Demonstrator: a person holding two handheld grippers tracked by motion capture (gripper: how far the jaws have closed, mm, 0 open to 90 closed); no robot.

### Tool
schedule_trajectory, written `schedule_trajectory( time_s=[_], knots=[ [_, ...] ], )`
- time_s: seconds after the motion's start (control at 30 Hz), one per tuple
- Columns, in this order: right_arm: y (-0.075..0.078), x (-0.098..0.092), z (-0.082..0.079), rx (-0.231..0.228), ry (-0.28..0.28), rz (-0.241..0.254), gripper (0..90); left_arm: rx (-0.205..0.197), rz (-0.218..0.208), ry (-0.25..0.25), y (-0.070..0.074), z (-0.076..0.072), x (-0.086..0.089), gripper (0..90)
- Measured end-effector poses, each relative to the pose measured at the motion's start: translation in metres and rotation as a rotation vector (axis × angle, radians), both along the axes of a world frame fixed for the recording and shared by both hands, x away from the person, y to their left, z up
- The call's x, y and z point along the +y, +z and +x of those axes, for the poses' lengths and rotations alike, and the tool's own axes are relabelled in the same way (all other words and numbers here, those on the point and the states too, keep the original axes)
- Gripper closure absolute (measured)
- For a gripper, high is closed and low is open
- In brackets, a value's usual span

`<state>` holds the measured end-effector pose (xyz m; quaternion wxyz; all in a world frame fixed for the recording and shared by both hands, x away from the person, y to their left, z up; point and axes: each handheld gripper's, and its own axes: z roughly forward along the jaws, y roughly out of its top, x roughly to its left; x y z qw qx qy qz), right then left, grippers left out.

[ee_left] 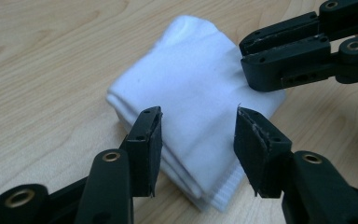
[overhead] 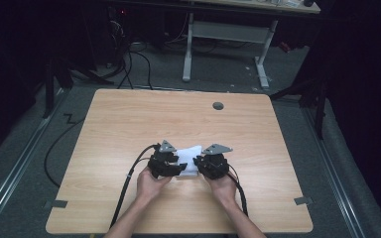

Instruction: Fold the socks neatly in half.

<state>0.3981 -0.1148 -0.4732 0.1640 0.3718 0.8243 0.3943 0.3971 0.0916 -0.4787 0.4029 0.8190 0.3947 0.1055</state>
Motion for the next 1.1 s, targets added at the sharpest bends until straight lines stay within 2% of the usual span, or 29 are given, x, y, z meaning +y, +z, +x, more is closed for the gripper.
schedule_trajectory(
  time_s=[0.2, 0.37, 0.63, 0.77, 0.97, 1.1],
  knots=[
    [-0.012, -0.002, -0.005, 0.017, 0.018, -0.015, 73.4, 0.017, 0.019, -0.003, -0.010, -0.007, 0.005, 51.6],
    [-0.018, -0.006, -0.006, 0.031, 0.008, 0.003, 71.7, 0.045, 0.024, 0.000, -0.018, -0.009, 0.007, 52.2],
    [-0.018, -0.009, -0.005, 0.034, -0.011, 0.003, 67.2, 0.034, 0.024, -0.002, -0.018, -0.012, 0.007, 54.1],
    [-0.017, -0.012, -0.006, 0.035, -0.021, 0.012, 64.6, 0.024, 0.019, -0.022, -0.017, -0.016, 0.005, 56.6],
    [-0.013, -0.012, -0.015, 0.007, 0.005, 0.043, 61.2, 0.026, 0.026, -0.035, -0.019, -0.016, 0.002, 62.6],
    [-0.015, -0.011, -0.018, 0.012, 0.018, 0.030, 59.6, 0.029, 0.026, -0.026, -0.020, -0.015, 0.000, 65.0]
  ],
)
